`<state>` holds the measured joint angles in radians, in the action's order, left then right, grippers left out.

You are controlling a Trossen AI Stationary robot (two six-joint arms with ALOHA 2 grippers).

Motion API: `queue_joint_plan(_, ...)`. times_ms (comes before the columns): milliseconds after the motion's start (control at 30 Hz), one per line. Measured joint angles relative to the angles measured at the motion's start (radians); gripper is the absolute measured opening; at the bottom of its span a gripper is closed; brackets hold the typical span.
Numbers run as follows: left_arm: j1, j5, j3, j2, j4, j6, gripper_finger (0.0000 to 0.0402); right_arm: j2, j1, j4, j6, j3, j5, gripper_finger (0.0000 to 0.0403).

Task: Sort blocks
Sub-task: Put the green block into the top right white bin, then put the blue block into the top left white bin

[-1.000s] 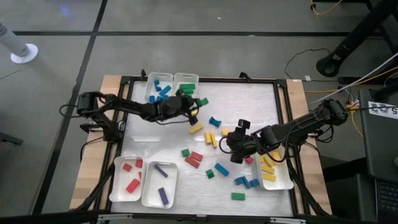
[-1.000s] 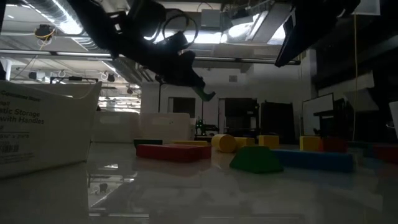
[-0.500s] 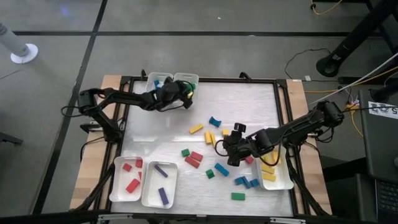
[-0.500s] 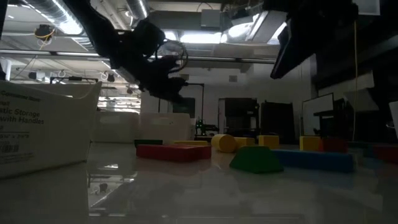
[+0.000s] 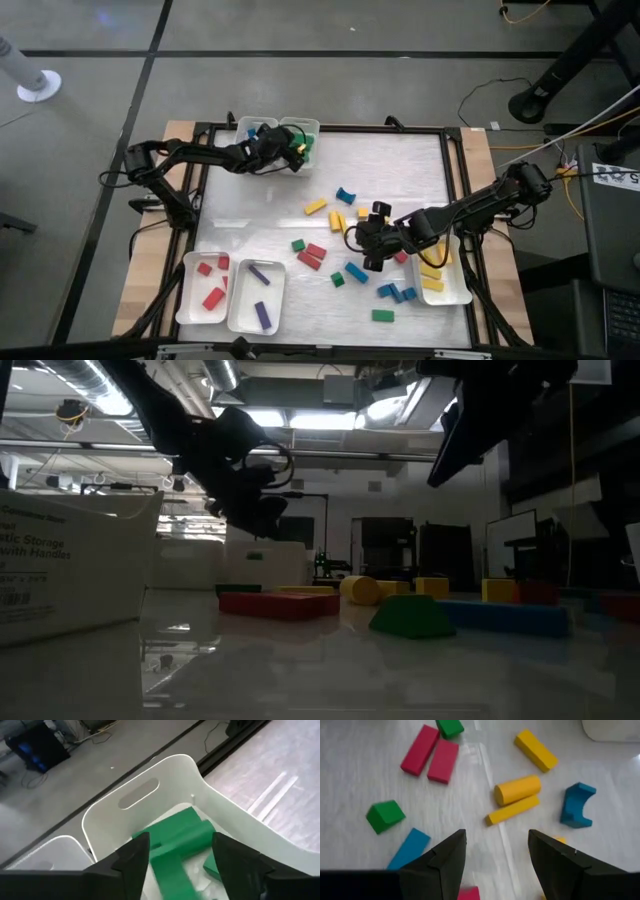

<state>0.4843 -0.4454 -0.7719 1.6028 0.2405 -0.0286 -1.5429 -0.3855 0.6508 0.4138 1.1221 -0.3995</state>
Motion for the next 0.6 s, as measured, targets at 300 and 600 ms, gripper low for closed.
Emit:
queue_joint_plan(300,-0.002,0.093,0.000,0.000,0.000,-0.185,0.0216,0.000,0.000,-0.003,0.053,0.000,0.089,0.0211)
queue_joint_plan(600,-0.086,0.230,0.000,0.000,0.002,-0.258,0.0210,0.000,-0.002,-0.003,0.149,0.000,0.139,0.0211)
